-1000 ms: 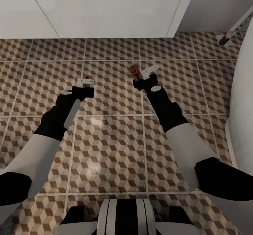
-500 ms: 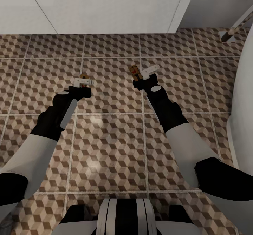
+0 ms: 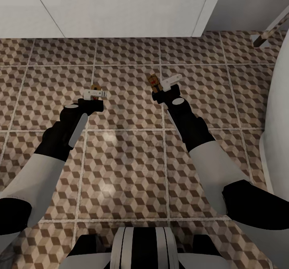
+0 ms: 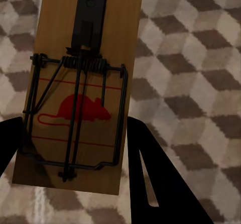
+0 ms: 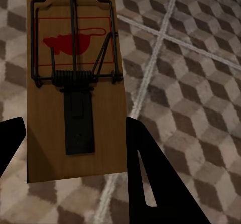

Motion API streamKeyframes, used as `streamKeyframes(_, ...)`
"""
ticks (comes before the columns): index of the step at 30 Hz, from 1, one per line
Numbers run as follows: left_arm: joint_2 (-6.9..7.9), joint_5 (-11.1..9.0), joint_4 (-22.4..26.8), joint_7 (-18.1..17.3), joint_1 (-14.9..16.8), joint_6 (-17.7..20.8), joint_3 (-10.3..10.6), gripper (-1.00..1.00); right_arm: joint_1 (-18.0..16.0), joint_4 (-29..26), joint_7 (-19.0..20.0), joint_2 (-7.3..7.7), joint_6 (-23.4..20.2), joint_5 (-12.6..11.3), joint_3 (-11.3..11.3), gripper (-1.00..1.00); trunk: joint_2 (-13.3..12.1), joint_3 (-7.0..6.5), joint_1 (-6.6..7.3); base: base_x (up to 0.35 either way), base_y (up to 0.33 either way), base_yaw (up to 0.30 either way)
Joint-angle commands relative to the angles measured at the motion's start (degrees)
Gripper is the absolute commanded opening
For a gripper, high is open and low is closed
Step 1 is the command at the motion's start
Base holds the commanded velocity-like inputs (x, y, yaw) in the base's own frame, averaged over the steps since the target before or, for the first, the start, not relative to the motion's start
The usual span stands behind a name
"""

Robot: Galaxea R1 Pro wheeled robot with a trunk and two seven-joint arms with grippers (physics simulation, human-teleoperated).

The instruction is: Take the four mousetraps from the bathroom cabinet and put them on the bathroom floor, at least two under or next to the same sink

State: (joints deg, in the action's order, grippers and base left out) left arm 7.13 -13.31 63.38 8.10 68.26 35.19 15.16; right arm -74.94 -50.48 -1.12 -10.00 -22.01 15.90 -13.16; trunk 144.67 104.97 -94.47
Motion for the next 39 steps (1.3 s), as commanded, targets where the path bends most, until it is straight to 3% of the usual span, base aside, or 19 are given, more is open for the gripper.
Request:
streamKeyframes(1,0.08,-0.4,0.1,0.5,0.0,0.2,0.2,-1.00,0.0,-0.1,-0.1,0.00,-0.4,0.4,-0.1,-1.00,0.0,0.03,-0.02,0.000,0.000,0.000)
streamKeyframes(22,0.08,-0.5,0.0,0.5,-0.1,0.4,0.2,-1.00,0.0,-0.1,-0.2,0.00,-0.4,0.5,-0.1,-1.00,0.1,0.03,-0.17,0.003,0.000,0.000)
streamKeyframes(36,0.08,-0.5,0.1,0.5,-0.3,0.4,0.2,-1.00,0.2,1.3,-0.2,0.00,-0.3,0.4,-0.1,-1.00,0.1,0.03,-0.17,0.259,0.000,0.000)
streamKeyframes(39,0.08,-0.5,0.0,0.5,-0.3,0.3,0.2,-1.00,0.2,5.6,-0.1,0.00,-0.2,0.4,-0.1,-1.00,0.1,0.03,-0.17,0.030,0.000,0.000)
